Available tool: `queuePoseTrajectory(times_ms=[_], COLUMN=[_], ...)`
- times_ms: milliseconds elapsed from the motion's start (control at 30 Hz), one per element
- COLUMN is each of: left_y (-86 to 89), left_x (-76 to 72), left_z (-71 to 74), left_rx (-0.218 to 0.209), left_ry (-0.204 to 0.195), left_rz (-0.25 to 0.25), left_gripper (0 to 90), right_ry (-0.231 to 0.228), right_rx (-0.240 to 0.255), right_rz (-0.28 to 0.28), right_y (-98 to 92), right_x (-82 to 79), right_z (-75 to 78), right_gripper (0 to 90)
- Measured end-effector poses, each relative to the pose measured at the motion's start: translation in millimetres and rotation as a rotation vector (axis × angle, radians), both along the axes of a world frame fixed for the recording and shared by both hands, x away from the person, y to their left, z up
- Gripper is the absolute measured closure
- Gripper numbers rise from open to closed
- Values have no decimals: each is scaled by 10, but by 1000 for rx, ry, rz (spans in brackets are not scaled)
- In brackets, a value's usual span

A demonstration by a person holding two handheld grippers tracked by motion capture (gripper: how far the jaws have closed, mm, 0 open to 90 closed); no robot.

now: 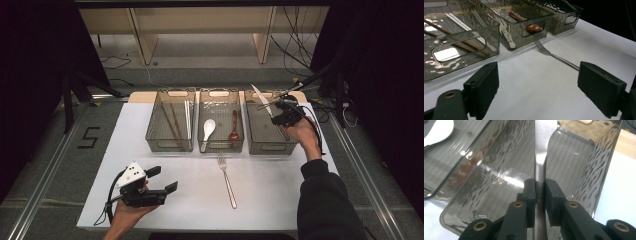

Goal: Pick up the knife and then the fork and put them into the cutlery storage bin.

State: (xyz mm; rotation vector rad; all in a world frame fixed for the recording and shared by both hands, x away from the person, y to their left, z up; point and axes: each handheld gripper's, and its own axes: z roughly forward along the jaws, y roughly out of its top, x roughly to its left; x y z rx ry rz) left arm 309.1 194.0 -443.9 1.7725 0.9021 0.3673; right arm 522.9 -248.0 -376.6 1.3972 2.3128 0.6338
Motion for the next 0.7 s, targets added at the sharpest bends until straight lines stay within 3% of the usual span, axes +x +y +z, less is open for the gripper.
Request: queuePoseTrajectory(times_ms=[700], left_y=[-1], left_x=[-2], left_z=[0], left_rx=[1], left_ry=[2], left_rz=[-1], left_gripper=[170], right_ry=[11], right_rx=[-2], right_rz=[-30], right_y=[-31], right_x=[1], right_z=[-183], right_gripper=[799])
